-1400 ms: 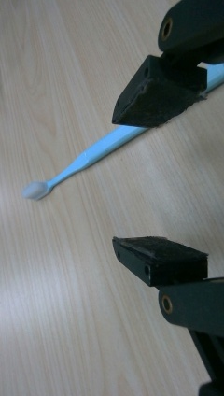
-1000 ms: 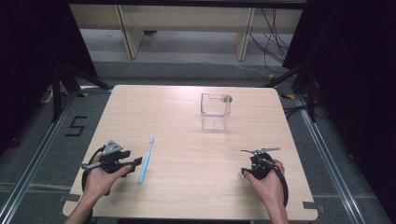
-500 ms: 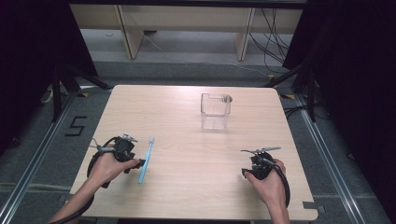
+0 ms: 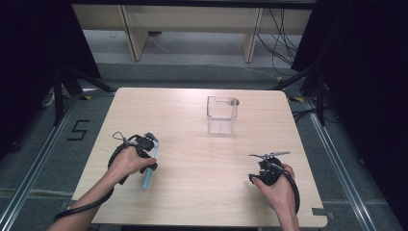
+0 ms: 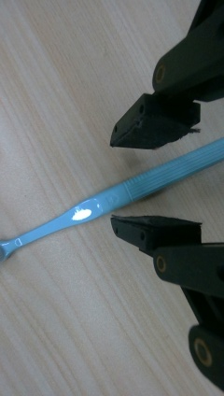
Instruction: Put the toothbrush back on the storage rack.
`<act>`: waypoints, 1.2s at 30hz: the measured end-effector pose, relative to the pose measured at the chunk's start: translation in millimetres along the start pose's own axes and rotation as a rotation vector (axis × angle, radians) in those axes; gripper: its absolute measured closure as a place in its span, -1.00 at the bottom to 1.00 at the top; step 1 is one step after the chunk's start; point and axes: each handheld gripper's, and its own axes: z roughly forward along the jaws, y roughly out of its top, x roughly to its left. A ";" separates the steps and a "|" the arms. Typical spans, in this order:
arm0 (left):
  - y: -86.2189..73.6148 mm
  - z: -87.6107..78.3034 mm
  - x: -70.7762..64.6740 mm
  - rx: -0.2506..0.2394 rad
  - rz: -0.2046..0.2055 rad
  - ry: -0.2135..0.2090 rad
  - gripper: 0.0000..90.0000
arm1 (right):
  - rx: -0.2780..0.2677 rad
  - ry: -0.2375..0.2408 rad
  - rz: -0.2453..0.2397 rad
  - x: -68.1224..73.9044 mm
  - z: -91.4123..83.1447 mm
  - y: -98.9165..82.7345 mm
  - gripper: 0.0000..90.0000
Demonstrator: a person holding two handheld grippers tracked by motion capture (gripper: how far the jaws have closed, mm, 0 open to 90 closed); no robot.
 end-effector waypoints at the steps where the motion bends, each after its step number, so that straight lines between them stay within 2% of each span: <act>1: 0.2 1.2 0.3 0.007 0.003 0.001 0.26 | 0.000 0.001 0.001 0.0 0.0 0.0 0.19; 4: 0.9 3.0 0.3 0.014 0.000 0.003 0.29 | 0.004 0.003 0.011 1.5 0.0 -0.3 0.19; 7: 2.0 3.9 0.8 0.021 0.005 0.004 0.34 | 0.004 0.005 0.000 1.1 0.2 0.3 0.19; 8: 2.8 3.2 0.9 0.038 0.009 0.006 0.36 | 0.002 0.009 -0.003 1.0 0.7 0.5 0.19; 9: 2.6 4.7 1.0 0.035 0.007 0.008 0.38 | 0.000 0.006 -0.002 1.2 0.8 0.4 0.19; 10: 3.2 4.4 1.2 0.056 0.012 0.011 0.38 | 0.003 0.007 0.004 1.5 0.8 0.3 0.19; 17: 3.0 5.9 0.7 0.054 0.013 0.019 0.42 | -0.005 0.003 -0.002 0.3 0.0 0.6 0.20; 20: 3.5 5.7 -0.5 0.064 0.029 0.028 0.47 | -0.002 0.007 -0.002 0.0 -0.1 0.5 0.20; 22: 4.0 5.2 -1.0 0.072 0.057 0.037 0.52 | -0.004 0.002 0.001 0.4 -0.1 0.4 0.20; 27: 3.5 5.5 -3.6 0.076 0.082 0.022 0.65 | -0.006 0.005 -0.001 1.0 0.3 0.6 0.21; 29: 3.4 4.9 -3.3 0.085 0.113 0.027 0.72 | -0.019 -0.001 -0.026 -0.9 1.4 0.8 0.21; 30: 3.2 4.8 -3.3 0.088 0.120 0.031 0.72 | -0.028 0.008 -0.035 -1.7 2.6 0.7 0.21; 31: 3.0 4.9 -3.4 0.084 0.120 0.030 0.73 | -0.010 0.009 -0.018 -1.1 2.3 0.8 0.22; 32: 2.8 5.2 -3.1 0.079 0.125 0.026 0.73 | -0.025 0.003 -0.037 -1.4 2.6 0.7 0.22; 33: 2.4 5.2 -2.3 0.076 0.133 0.020 0.73 | -0.004 0.007 -0.002 1.3 1.6 0.4 0.22; 34: 2.3 4.5 -1.8 0.085 0.129 0.009 0.73 | -0.006 0.006 -0.005 1.4 2.2 0.5 0.22; 35: 1.8 4.5 -0.7 0.081 0.136 0.002 0.73 | -0.026 0.009 -0.035 -0.2 3.8 0.6 0.22; 36: 2.4 2.9 1.2 0.095 0.153 -0.001 0.73 | -0.022 0.011 -0.038 0.0 3.6 0.8 0.22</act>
